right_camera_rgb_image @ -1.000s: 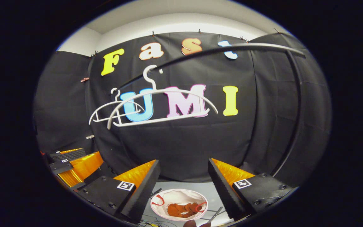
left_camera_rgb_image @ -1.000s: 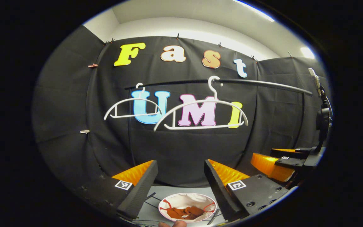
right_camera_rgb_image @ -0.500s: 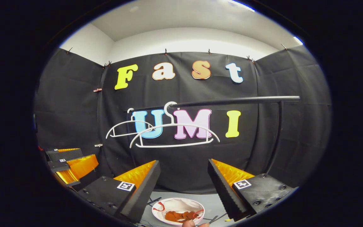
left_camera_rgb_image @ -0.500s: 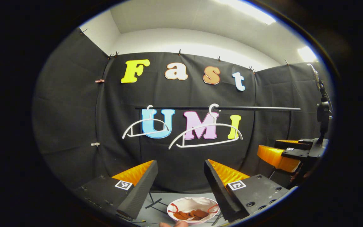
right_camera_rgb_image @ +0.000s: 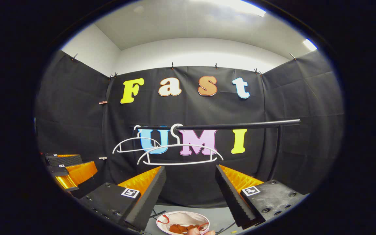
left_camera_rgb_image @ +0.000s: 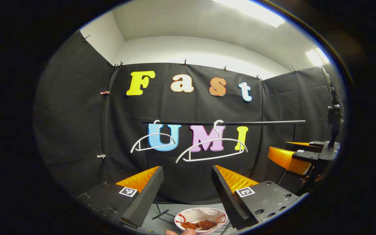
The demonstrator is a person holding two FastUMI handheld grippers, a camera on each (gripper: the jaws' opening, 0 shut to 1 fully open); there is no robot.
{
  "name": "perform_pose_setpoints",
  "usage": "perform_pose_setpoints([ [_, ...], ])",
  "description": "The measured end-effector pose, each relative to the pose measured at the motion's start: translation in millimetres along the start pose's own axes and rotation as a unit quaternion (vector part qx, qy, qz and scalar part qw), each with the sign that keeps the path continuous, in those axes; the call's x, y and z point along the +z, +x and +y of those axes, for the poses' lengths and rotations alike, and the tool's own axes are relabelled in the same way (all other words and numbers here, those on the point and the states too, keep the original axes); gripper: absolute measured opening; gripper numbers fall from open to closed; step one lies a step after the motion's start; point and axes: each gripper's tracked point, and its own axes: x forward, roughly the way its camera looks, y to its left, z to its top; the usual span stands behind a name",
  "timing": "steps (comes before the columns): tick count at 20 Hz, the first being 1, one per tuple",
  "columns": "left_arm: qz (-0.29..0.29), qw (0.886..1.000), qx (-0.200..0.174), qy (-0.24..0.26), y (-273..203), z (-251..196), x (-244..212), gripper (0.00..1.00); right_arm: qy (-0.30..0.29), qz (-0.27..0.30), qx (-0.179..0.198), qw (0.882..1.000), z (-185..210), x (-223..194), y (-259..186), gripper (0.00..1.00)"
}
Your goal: Grasp the clothes on the hanger with both hands and then place them into the laundry hamper below.
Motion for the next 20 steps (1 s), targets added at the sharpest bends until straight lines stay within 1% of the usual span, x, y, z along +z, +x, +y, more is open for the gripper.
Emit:
perform_pose_setpoints([
  [1, 0.003, 1.0, -0.002, 0.0, 2, -1, -3, 0.9, 0.005, -0.003, 0.002, 1.0, 2, 2, 0, 0.98],
  [3, 0.009, 1.0, -0.007, 0.0, 5, -3, -5, 0.9, 0.013, -0.004, -0.002, 1.0, 1, 1, 0, 0.97],
  [4, 0.008, 1.0, -0.008, 0.001, 7, -3, -5, 0.94, 0.015, -0.003, -0.006, 1.0, -1, -1, 1, 1.0],
  [5, 0.006, 1.0, -0.007, 0.002, 9, -2, -4, 0.94, 0.015, -0.001, -0.01, 1.0, -2, -2, 2, 1.0],
  [6, 0.004, 1.0, -0.009, 0.003, 10, -3, -3, 0.94, 0.014, -0.002, -0.013, 1.0, -5, -3, 2, 0.98],
  [7, 0.007, 1.0, -0.011, 0.006, 12, -5, -4, 0.94, 0.013, -0.004, -0.017, 1.0, -8, -1, 2, 1.0],
  [8, 0.009, 1.0, -0.012, 0.007, 13, -5, -5, 0.94, 0.013, -0.004, -0.021, 1.0, -11, -2, 2, 0.98],
  [9, 0.008, 1.0, -0.013, 0.007, 13, -6, -3, 0.94, 0.013, -0.004, -0.023, 1.0, -13, -3, 3, 1.0],
  [12, 0.005, 1.0, -0.015, 0.005, 16, -9, -1, 0.94, 0.006, -0.013, -0.027, 1.0, -16, -1, 3, 0.98],
  [13, 0.003, 1.0, -0.016, 0.004, 15, -10, 0, 0.9, 0.0, -0.016, -0.028, 0.999, -18, -1, 3, 1.0],
  [14, 0.003, 1.0, -0.015, 0.005, 15, -10, -1, 0.9, -0.004, -0.019, -0.028, 0.999, -18, -2, 4, 1.0],
  [15, 0.006, 1.0, -0.014, 0.005, 13, -10, -3, 0.94, -0.007, -0.019, -0.026, 0.999, -16, -4, 5, 0.98],
  [20, 0.021, 1.0, -0.007, 0.003, 13, -7, -12, 0.94, -0.004, -0.019, -0.01, 1.0, -3, -10, 16, 0.98],
])
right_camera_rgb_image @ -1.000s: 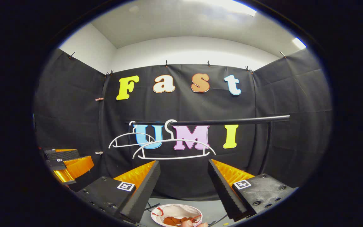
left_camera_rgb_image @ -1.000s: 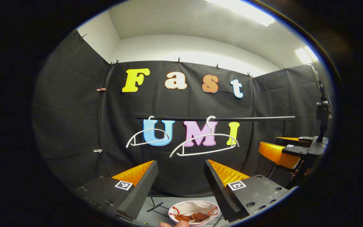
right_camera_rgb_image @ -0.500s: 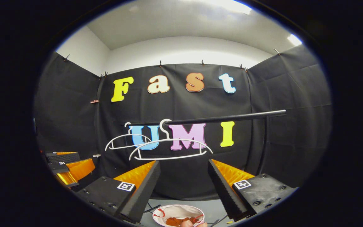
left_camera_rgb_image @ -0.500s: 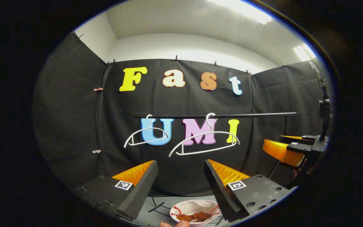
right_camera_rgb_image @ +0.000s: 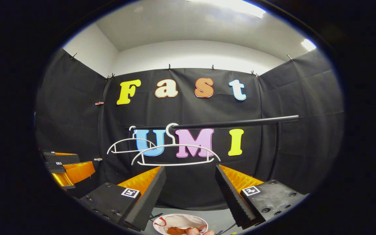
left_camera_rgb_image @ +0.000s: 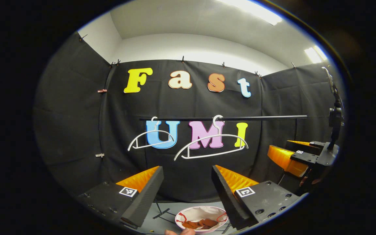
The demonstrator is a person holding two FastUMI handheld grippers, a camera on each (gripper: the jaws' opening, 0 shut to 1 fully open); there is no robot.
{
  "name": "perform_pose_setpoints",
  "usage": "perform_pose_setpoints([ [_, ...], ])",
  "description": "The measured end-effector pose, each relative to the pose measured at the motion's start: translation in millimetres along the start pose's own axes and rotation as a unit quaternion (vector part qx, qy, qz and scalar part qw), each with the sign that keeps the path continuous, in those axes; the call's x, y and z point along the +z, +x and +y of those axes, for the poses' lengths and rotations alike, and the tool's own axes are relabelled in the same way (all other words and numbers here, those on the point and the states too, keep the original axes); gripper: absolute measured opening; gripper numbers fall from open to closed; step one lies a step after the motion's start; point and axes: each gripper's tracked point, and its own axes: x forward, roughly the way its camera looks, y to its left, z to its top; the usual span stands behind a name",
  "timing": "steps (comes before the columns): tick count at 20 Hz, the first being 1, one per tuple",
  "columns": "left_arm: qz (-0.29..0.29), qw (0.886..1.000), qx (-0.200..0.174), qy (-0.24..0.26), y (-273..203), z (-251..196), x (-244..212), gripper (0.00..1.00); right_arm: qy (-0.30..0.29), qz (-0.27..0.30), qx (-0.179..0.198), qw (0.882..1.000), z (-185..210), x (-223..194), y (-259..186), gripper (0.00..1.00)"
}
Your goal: Grasp the clothes on the hanger with both hands and then place them into the laundry hamper below.
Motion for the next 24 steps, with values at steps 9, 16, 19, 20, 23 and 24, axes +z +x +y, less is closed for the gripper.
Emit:
perform_pose_setpoints([
  [9, 0.013, 1.0, 0.022, -0.005, -8, 9, -11, 0.95, 0.0, 0.006, 0.014, 1.0, 10, -2, 12, 0.98],
  [16, 0.019, 0.999, 0.03, -0.008, -13, 18, -15, 0.95, 0.003, 0.015, 0.019, 1.0, 18, -8, 11, 0.98],
  [19, 0.022, 0.999, 0.028, -0.009, -13, 19, -17, 0.95, -0.002, 0.016, 0.022, 1.0, 19, -8, 10, 0.98],
  [20, 0.022, 0.999, 0.028, -0.008, -12, 19, -16, 0.95, -0.003, 0.015, 0.022, 1.0, 18, -8, 10, 0.98],
  [23, 0.023, 0.999, 0.027, -0.007, -14, 19, -17, 0.95, -0.005, 0.016, 0.018, 1.0, 16, -9, 10, 0.98],
  [24, 0.022, 0.999, 0.026, -0.006, -14, 18, -16, 0.95, -0.005, 0.016, 0.018, 1.0, 15, -8, 10, 0.98],
])
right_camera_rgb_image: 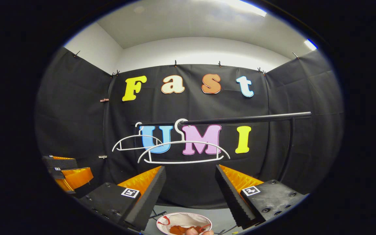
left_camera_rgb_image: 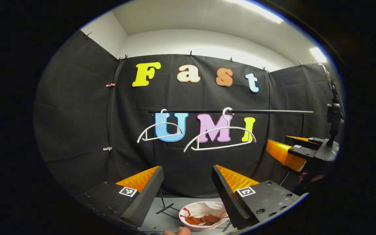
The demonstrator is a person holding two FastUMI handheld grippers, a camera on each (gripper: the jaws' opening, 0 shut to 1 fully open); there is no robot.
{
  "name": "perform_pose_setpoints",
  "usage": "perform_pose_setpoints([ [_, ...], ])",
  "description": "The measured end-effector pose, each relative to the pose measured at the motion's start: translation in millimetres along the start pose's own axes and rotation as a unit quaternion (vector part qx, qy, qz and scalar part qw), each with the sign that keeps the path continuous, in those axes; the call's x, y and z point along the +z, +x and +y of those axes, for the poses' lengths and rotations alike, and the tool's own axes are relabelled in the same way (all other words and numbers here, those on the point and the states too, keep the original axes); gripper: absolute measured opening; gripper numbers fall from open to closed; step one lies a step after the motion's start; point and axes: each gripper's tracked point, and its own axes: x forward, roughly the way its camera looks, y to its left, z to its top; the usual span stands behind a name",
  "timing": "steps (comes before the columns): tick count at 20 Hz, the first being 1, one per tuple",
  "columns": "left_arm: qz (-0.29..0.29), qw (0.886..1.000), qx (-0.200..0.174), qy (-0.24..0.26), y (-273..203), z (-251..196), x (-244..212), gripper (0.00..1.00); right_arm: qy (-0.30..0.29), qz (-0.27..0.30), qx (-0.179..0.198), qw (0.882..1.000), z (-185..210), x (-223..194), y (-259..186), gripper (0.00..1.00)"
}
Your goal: Grasp the clothes on the hanger with both hands and then place them into the laundry hamper below.
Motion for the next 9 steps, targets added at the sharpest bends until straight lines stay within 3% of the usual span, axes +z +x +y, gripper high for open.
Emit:
perform_pose_setpoints([
  [9, 0.002, 1.0, -0.007, 0.003, -2.1, -5.2, -1.0, 0.92, -0.005, 0.0, 0.002, 1.0, 3.3, 0.1, -5.3, 0.98],
])
